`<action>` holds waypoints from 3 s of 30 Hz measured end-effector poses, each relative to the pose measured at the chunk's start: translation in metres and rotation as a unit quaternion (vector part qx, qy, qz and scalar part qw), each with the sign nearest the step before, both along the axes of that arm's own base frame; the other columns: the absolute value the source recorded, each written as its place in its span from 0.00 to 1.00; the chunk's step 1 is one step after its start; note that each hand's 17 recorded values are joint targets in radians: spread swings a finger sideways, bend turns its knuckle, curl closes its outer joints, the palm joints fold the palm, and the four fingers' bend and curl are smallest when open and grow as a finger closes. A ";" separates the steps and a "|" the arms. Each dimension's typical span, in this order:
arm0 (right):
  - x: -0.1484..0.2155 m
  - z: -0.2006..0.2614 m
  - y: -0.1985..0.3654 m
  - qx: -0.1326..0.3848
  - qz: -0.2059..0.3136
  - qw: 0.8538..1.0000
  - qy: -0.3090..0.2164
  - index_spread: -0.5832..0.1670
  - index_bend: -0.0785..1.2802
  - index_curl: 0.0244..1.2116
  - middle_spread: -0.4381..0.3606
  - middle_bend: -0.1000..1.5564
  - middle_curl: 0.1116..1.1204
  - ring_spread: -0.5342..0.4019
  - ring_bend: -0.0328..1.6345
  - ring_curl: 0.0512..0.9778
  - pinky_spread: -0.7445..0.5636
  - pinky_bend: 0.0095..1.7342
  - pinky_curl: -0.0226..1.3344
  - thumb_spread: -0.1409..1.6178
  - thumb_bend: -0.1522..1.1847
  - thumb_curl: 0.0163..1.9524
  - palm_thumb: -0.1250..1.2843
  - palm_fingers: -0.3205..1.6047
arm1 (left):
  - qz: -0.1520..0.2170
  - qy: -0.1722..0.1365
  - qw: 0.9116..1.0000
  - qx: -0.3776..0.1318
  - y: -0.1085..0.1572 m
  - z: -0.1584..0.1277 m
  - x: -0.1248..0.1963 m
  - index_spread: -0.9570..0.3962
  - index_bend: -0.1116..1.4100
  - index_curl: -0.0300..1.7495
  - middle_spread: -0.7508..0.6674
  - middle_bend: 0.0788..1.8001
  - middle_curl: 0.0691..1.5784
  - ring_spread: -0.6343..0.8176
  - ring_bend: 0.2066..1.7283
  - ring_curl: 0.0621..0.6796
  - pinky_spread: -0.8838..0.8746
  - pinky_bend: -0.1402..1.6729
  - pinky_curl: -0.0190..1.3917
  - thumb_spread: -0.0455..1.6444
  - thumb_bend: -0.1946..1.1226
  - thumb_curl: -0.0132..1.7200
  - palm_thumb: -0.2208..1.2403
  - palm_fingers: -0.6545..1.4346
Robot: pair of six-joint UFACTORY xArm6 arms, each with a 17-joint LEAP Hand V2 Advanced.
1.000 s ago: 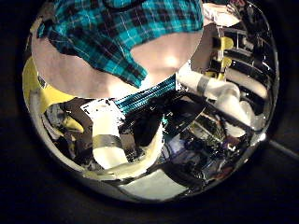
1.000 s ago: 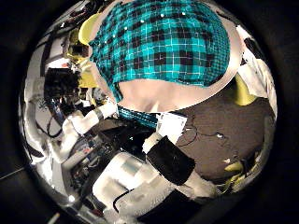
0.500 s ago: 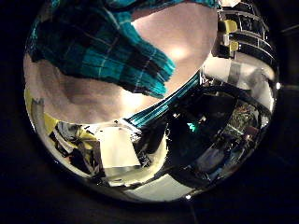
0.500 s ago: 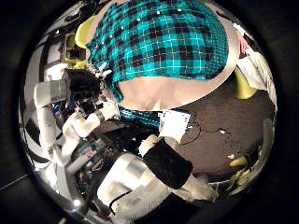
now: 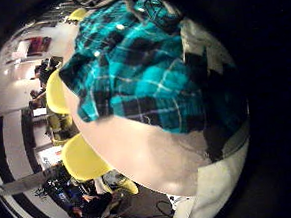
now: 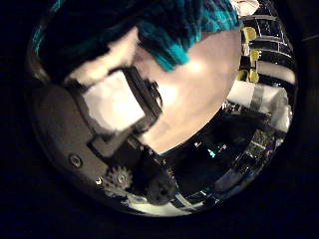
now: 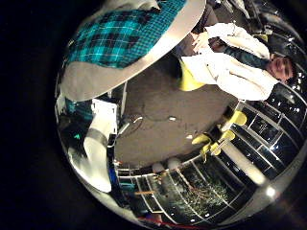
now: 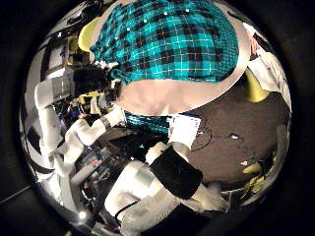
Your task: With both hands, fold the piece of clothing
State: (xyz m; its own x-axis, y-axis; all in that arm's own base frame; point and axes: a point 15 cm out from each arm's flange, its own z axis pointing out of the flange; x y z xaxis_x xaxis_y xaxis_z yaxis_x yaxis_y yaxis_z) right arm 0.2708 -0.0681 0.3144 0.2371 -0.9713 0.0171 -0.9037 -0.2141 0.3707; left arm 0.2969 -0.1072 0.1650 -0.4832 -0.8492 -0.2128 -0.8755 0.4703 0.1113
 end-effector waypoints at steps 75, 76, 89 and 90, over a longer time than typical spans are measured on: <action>0.077 0.046 0.008 0.044 -0.032 0.976 -0.211 0.25 0.79 0.84 0.25 0.81 0.83 0.31 0.87 0.72 0.42 0.80 0.59 0.79 0.11 0.33 0.78 0.66 | -0.002 0.086 0.994 -0.065 0.026 0.225 0.019 0.19 0.19 0.83 0.04 0.42 0.66 0.10 0.72 0.71 0.15 0.72 0.48 0.69 0.14 0.33 0.68 0.82; 0.083 0.045 0.007 0.045 -0.033 0.977 -0.206 0.25 0.79 0.84 0.25 0.81 0.83 0.31 0.88 0.72 0.42 0.80 0.59 0.79 0.11 0.33 0.78 0.66 | 0.002 0.086 0.994 -0.064 0.025 0.226 0.029 0.19 0.19 0.83 0.04 0.42 0.66 0.10 0.72 0.71 0.15 0.72 0.48 0.69 0.14 0.33 0.68 0.82; 0.175 -0.048 -0.016 0.046 -0.052 0.993 -0.096 0.25 0.72 0.88 0.29 0.79 0.80 0.33 0.86 0.70 0.38 0.73 0.58 0.80 0.11 0.34 0.75 0.66 | 0.027 0.118 0.993 -0.015 0.001 0.127 0.173 0.22 0.18 0.84 0.04 0.42 0.67 0.10 0.72 0.72 0.15 0.71 0.48 0.69 0.13 0.33 0.67 0.80; 0.183 -0.054 -0.020 0.039 -0.052 0.994 -0.089 0.25 0.72 0.88 0.30 0.79 0.80 0.33 0.85 0.70 0.37 0.72 0.58 0.80 0.11 0.34 0.75 0.66 | 0.025 0.123 0.992 -0.012 -0.002 0.118 0.181 0.22 0.18 0.85 0.04 0.42 0.67 0.10 0.72 0.72 0.15 0.71 0.49 0.69 0.13 0.32 0.67 0.79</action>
State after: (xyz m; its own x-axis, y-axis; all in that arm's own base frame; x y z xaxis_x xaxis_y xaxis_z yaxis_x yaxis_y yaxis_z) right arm 0.4541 -0.0878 0.2602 0.1353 -0.9904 -0.0275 -0.9722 -0.1380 0.1890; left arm 0.4776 -0.1090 0.2832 -0.4758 -0.8765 -0.0727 -0.8454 0.4330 0.3128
